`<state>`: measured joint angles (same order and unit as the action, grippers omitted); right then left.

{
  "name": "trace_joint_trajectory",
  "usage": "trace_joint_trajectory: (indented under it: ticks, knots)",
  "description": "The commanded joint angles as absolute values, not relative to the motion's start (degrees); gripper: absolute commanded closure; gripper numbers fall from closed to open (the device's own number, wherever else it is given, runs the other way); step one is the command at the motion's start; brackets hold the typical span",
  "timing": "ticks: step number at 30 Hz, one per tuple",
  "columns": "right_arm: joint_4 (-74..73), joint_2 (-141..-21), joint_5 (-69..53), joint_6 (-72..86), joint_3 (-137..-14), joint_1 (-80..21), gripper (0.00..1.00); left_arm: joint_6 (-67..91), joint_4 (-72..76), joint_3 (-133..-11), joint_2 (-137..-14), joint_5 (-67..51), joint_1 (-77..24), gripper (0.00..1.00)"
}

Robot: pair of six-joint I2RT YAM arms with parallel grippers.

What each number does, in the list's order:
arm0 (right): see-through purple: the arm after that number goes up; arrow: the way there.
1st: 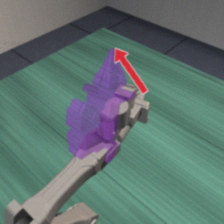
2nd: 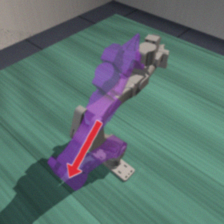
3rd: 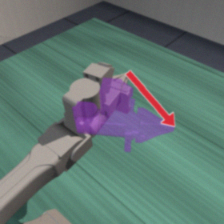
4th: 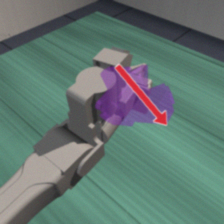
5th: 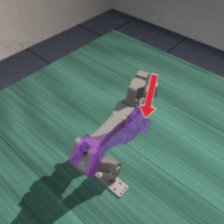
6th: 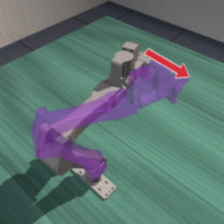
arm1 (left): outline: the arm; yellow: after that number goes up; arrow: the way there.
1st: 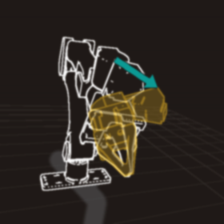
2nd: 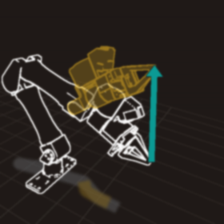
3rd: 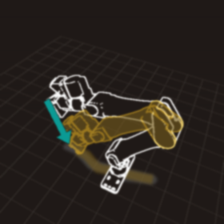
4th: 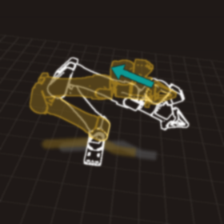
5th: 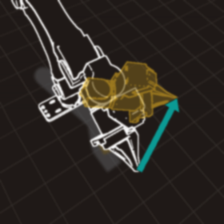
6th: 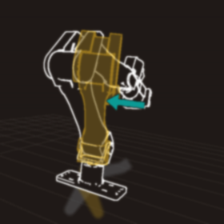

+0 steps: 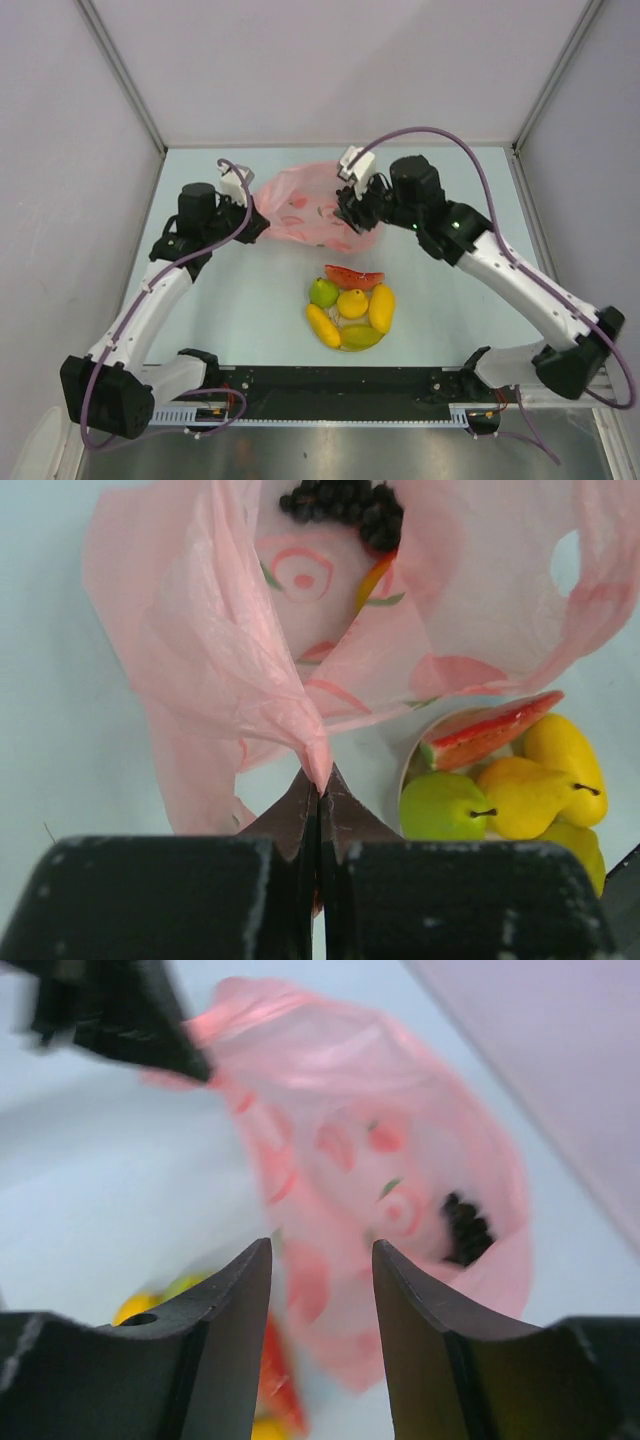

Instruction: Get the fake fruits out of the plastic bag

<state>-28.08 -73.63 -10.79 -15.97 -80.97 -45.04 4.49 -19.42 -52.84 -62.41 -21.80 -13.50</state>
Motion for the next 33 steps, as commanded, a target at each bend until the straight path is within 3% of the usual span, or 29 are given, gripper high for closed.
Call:
trace_joint_trajectory:
  ticks: [1,7,15,18,23,26,28,33]
  knots:
    - [-8.47,-86.98,-8.44,-24.34,-81.12,-42.8,0.52,2.37,-22.06,-61.07,-61.17,-27.41,-14.33,1.0]
    - [1.5,-105.6,-4.06,-32.42,-85.59,-40.09,0.6,0.09,-23.11,-68.44,-64.24,-28.3,-14.41,1.0]
    - [-17.75,-127.87,8.52,-35.24,-114.41,-28.49,0.63,-5.27,-13.55,-79.0,-75.99,-21.98,-14.33,1.0]
    - [-18.63,-130.86,8.26,-37.0,-124.34,-25.41,0.62,-6.24,-9.15,-87.86,-81.72,-20.31,-14.24,1.0]
    - [-14.95,-131.57,9.32,-39.02,-133.85,-22.95,0.6,3.5,-9.93,-115.63,-96.14,-21.88,-14.41,1.0]
    - [-14.85,-127.54,8.71,-38.59,-130.71,-22.24,0.6,5.01,-7.12,-119.0,-95.37,-22.59,-15.55,1.0]
    - [-15.2,-122.01,6.96,-39.11,-121.07,-22.06,0.59,5.79,-8.87,-116.91,-93.35,-24.77,-15.99,1.0]
    - [-14.23,-112.6,8.26,-41.14,-94.11,-22.24,0.57,5.89,-11.42,-96.46,-79.83,-30.49,-16.35,1.0]
